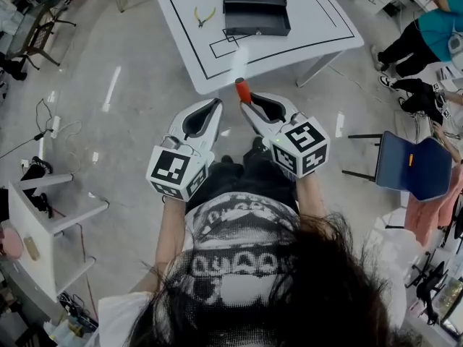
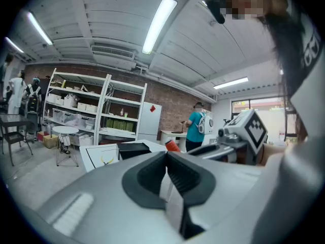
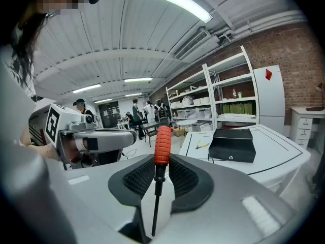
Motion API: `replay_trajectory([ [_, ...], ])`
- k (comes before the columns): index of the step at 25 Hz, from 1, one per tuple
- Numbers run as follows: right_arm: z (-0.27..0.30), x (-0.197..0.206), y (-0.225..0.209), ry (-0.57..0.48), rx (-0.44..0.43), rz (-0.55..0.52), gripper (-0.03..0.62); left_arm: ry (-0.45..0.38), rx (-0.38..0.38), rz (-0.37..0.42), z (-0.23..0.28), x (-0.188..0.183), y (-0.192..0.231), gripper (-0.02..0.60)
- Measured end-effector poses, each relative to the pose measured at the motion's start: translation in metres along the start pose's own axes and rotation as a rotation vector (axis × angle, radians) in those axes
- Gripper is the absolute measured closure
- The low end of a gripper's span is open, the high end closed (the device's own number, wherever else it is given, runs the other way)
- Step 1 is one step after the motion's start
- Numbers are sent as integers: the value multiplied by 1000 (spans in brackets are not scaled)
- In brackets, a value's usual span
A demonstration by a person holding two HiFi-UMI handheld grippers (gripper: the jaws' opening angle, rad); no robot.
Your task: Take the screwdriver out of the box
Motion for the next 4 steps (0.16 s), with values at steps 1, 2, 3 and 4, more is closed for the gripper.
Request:
replay_trajectory([
  [1, -1, -1, 0, -1, 1, -1, 500, 0, 0, 0, 0, 0, -1, 581],
  [2, -3, -2, 1, -2, 3, -2, 500, 1, 0, 0, -1, -1, -2, 581],
  [3, -4, -3, 1, -3, 4, -2, 500, 1, 0, 0, -2, -2, -3, 581],
  [4, -6, -4, 2, -4, 5, -3, 500, 1, 0, 0, -2, -2, -4, 581],
])
Point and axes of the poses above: the fingertips, and each gripper's own axes: z forward along the fingers, y to its left, x out of its underside, the point moved 1 cm from there along -z, backward along the fingers, and after that the axes turned 11 degrees about -y, right-handed, at the moved point
